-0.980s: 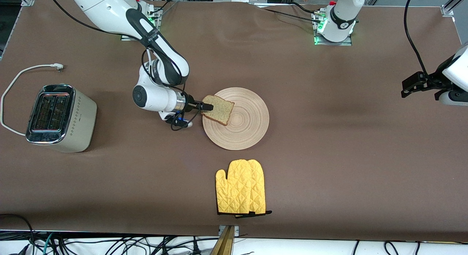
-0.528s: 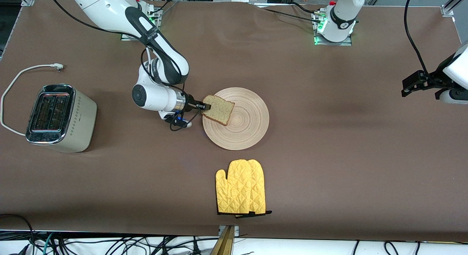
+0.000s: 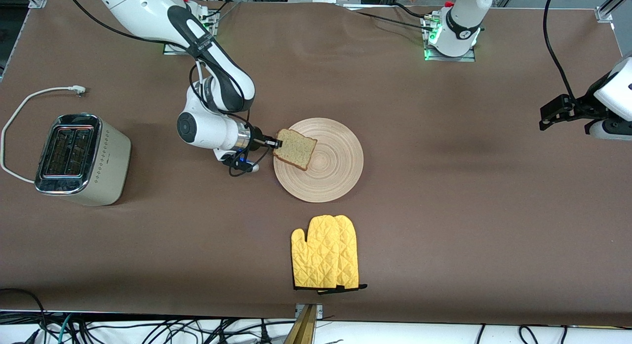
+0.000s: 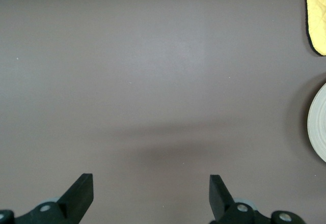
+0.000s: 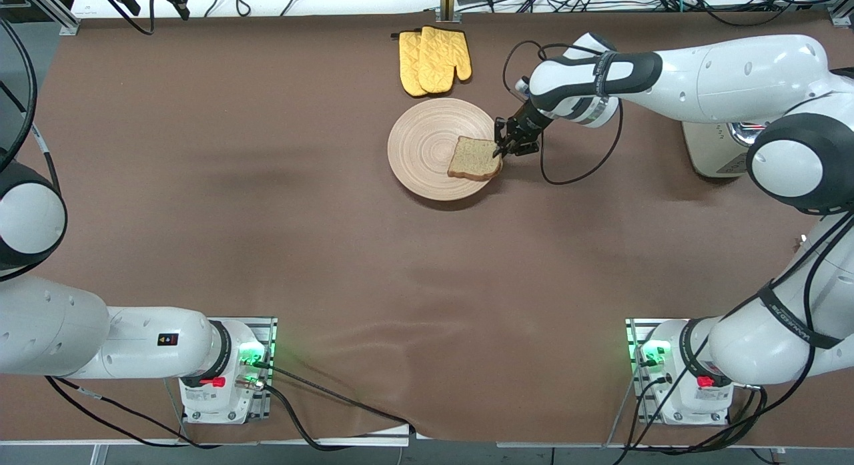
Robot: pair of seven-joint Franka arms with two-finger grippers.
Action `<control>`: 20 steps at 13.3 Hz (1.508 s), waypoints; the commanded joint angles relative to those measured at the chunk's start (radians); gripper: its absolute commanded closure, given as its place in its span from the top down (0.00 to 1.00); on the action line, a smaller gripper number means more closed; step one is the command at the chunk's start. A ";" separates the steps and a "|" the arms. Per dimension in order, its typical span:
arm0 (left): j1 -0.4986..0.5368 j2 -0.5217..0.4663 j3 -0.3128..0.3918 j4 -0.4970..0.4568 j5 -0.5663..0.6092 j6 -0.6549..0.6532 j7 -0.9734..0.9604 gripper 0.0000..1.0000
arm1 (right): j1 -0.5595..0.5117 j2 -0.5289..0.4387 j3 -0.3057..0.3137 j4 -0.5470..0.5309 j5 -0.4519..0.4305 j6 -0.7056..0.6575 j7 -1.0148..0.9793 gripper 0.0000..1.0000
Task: Move plate and put bread in toaster
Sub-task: 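Grasp the bread slice on the plate with the right gripper, then lift the bread with the right gripper and carry it above the toaster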
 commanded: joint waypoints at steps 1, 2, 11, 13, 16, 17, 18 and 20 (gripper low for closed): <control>0.004 -0.018 -0.001 -0.006 0.011 -0.004 -0.002 1.00 | -0.006 -0.097 -0.080 0.058 -0.002 -0.194 0.004 0.00; 0.004 -0.018 -0.001 -0.006 0.010 -0.004 -0.002 1.00 | -0.006 -0.112 -0.129 0.119 -0.013 -0.316 0.003 0.00; -0.004 -0.018 -0.003 0.007 0.010 -0.004 -0.013 1.00 | -0.012 -0.128 -0.506 0.555 -0.450 -0.992 -0.254 0.00; -0.005 -0.018 -0.003 0.007 0.010 -0.006 -0.013 1.00 | -0.012 -0.128 -0.604 0.557 -0.492 -0.997 -0.426 0.00; -0.005 -0.018 -0.010 0.007 0.010 -0.006 -0.014 1.00 | -0.011 -0.128 -0.704 0.557 -0.587 -1.003 -0.590 0.00; -0.005 -0.018 -0.012 0.007 0.010 -0.006 -0.014 1.00 | -0.011 -0.128 -0.721 0.557 -0.623 -1.003 -0.641 0.00; -0.005 -0.018 -0.020 0.007 0.010 -0.006 -0.014 1.00 | -0.011 -0.128 -0.737 0.558 -0.662 -1.002 -0.685 0.00; -0.005 -0.018 -0.021 0.007 0.010 -0.006 -0.016 1.00 | -0.012 -0.126 -0.769 0.569 -0.708 -1.002 -0.744 0.00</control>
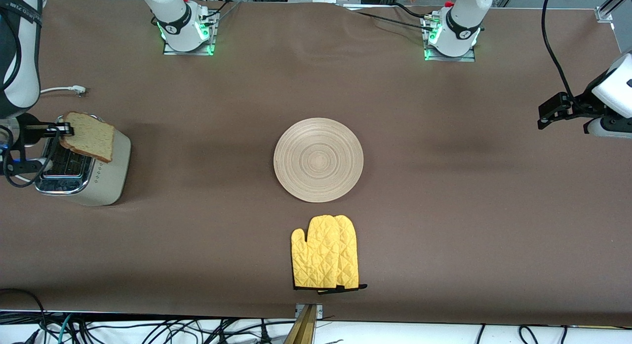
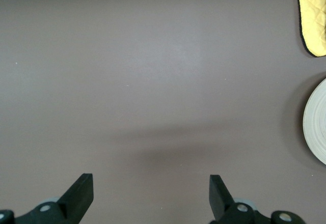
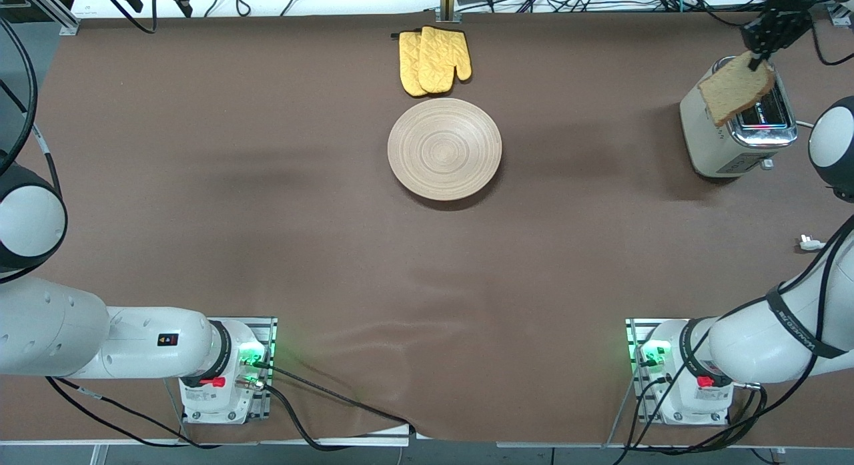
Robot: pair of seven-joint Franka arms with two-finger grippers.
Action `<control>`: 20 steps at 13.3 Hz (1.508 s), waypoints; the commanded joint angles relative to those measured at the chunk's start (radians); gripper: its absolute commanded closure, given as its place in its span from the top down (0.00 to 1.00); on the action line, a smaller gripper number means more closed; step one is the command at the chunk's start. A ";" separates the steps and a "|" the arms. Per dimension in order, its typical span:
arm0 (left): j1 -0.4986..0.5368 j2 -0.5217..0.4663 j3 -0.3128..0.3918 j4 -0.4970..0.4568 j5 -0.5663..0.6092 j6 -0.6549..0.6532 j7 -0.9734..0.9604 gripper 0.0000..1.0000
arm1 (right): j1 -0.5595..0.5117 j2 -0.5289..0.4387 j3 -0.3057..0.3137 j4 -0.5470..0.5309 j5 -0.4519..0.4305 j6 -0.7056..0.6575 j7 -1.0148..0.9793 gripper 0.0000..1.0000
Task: Move plate and put bread in toaster
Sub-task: 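Lift the bread with the right gripper and carry it above the toaster, then lower the bread into the toaster slot with the right gripper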
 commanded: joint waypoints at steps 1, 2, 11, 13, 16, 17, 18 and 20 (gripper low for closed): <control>-0.001 -0.013 -0.006 0.002 0.010 -0.006 -0.012 1.00 | 0.011 0.015 -0.043 0.045 -0.061 -0.026 -0.097 0.00; -0.001 -0.013 -0.006 0.002 0.010 -0.005 -0.010 1.00 | 0.011 0.017 -0.057 0.047 -0.085 -0.023 -0.112 0.00; 0.000 -0.013 -0.006 0.002 0.010 -0.006 -0.010 1.00 | -0.035 0.066 -0.105 0.048 -0.169 0.147 -0.129 0.00; 0.000 -0.013 -0.006 0.002 0.010 -0.006 -0.010 1.00 | -0.035 0.093 -0.103 0.048 -0.164 0.172 -0.118 0.00; 0.000 -0.013 -0.006 0.002 0.010 -0.006 -0.012 1.00 | -0.032 0.125 -0.097 0.048 -0.150 0.212 -0.102 0.00; -0.001 -0.013 -0.007 0.002 0.010 -0.006 -0.012 1.00 | -0.029 0.130 -0.094 0.048 -0.129 0.213 -0.083 0.00; -0.001 -0.013 -0.007 0.002 0.010 -0.006 -0.012 1.00 | -0.023 0.132 -0.094 0.048 -0.115 0.213 -0.066 0.00; 0.000 -0.013 -0.006 0.002 0.010 -0.006 -0.012 1.00 | -0.018 0.136 -0.089 0.048 -0.113 0.212 -0.037 0.00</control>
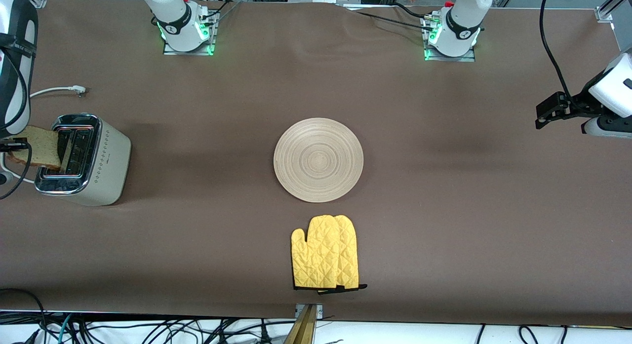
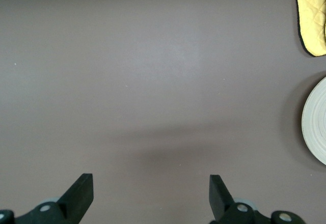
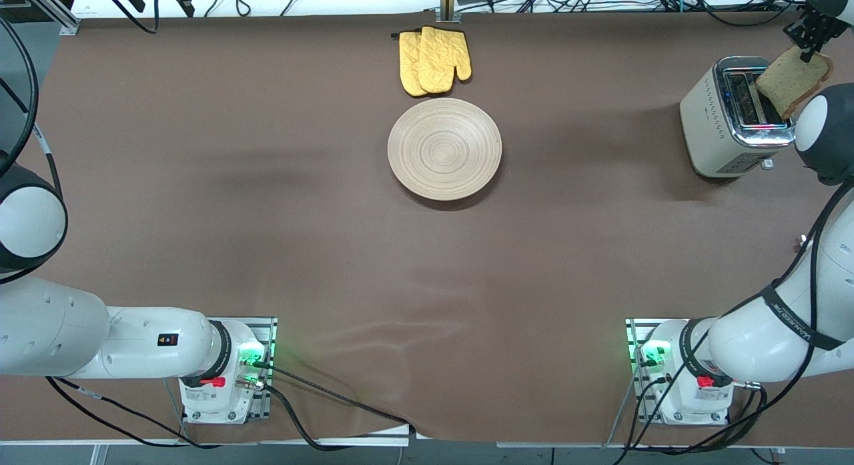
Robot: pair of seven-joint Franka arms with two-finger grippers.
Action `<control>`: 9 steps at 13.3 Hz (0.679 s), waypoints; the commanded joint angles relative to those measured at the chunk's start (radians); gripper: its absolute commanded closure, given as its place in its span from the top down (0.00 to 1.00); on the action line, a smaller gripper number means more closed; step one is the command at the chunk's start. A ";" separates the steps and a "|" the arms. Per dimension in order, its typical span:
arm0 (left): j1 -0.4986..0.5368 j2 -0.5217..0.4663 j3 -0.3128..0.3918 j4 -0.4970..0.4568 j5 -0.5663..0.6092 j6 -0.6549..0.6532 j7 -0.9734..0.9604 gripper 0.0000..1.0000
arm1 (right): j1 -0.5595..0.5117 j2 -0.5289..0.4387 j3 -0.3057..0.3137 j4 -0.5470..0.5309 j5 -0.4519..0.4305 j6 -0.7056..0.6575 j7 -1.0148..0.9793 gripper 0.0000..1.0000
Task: Move plate and put bread in toaster
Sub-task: 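Lower the bread into the toaster slot with the right gripper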
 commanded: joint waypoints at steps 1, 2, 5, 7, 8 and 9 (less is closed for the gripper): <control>0.001 -0.012 -0.004 0.002 0.010 -0.006 -0.010 1.00 | -0.001 0.020 0.010 0.014 0.025 -0.004 0.050 0.00; 0.001 -0.012 -0.004 0.002 0.010 -0.006 -0.010 1.00 | -0.001 0.017 0.013 0.016 0.025 -0.003 0.061 0.00; 0.001 -0.012 -0.004 0.002 0.010 -0.006 -0.010 1.00 | -0.007 0.022 0.010 0.035 0.053 0.000 0.104 0.00; 0.001 -0.012 -0.005 0.002 0.010 -0.006 -0.010 1.00 | -0.005 0.029 0.011 0.034 0.062 0.002 0.133 0.00; 0.001 -0.012 -0.004 0.002 0.010 -0.006 -0.010 1.00 | -0.004 0.043 0.011 0.034 0.071 0.009 0.136 0.00; 0.001 -0.012 -0.004 0.002 0.010 -0.006 -0.010 1.00 | -0.004 0.057 0.011 0.034 0.099 0.028 0.136 0.00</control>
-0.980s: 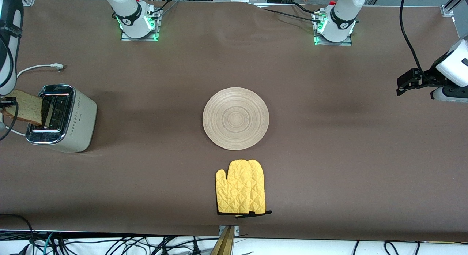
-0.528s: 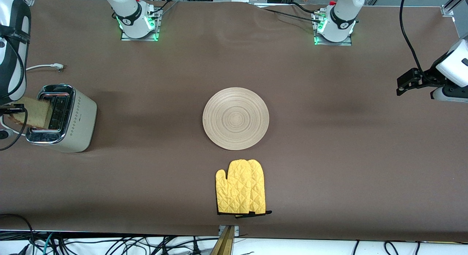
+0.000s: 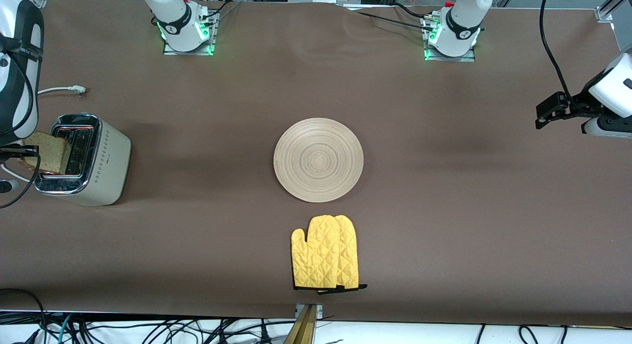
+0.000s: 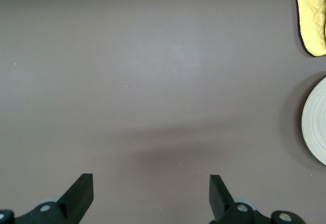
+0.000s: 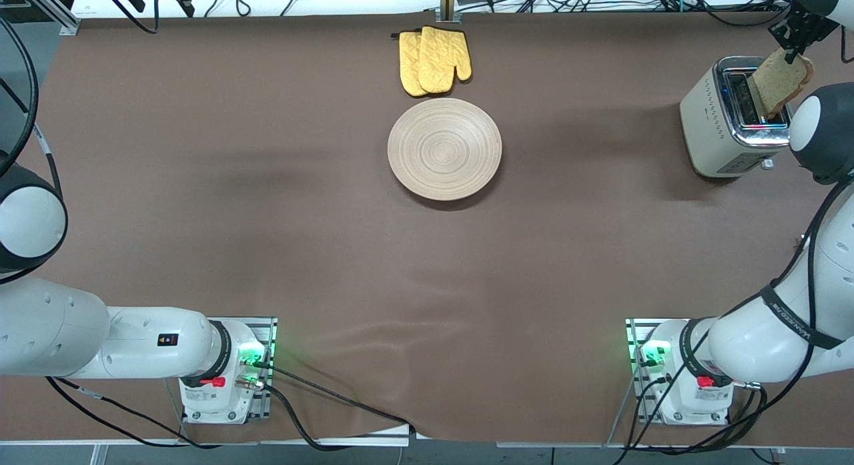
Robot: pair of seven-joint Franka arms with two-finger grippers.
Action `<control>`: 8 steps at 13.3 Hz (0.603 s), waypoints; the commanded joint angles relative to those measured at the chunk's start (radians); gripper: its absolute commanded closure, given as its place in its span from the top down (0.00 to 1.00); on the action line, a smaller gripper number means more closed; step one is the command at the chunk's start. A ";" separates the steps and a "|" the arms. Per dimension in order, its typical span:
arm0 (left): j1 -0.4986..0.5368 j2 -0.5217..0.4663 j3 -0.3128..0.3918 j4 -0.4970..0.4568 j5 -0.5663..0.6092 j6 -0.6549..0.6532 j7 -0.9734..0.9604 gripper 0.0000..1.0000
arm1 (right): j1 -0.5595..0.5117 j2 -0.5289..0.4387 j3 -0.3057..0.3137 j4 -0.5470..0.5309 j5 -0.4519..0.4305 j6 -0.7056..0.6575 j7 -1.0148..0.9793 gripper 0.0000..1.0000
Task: Move plate and put bread in toaster
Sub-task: 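Lower the bread into the toaster slot with the right gripper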
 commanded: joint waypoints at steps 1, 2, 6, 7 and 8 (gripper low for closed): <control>0.001 -0.012 -0.004 0.002 0.010 -0.006 -0.009 1.00 | -0.008 0.055 0.003 0.026 0.062 0.049 0.021 0.00; 0.001 -0.012 -0.004 0.002 0.010 -0.006 -0.009 1.00 | -0.011 0.068 0.003 0.025 0.068 0.069 0.021 0.00; 0.001 -0.012 -0.004 0.002 0.010 -0.006 -0.009 1.00 | -0.015 0.092 0.000 0.025 0.102 0.073 0.019 0.33; 0.001 -0.012 -0.004 0.002 0.010 -0.006 -0.009 1.00 | -0.017 0.094 0.000 0.025 0.104 0.073 0.021 0.78; 0.001 -0.012 -0.004 0.002 0.010 -0.006 -0.009 1.00 | -0.017 0.094 -0.002 0.025 0.104 0.076 0.015 1.00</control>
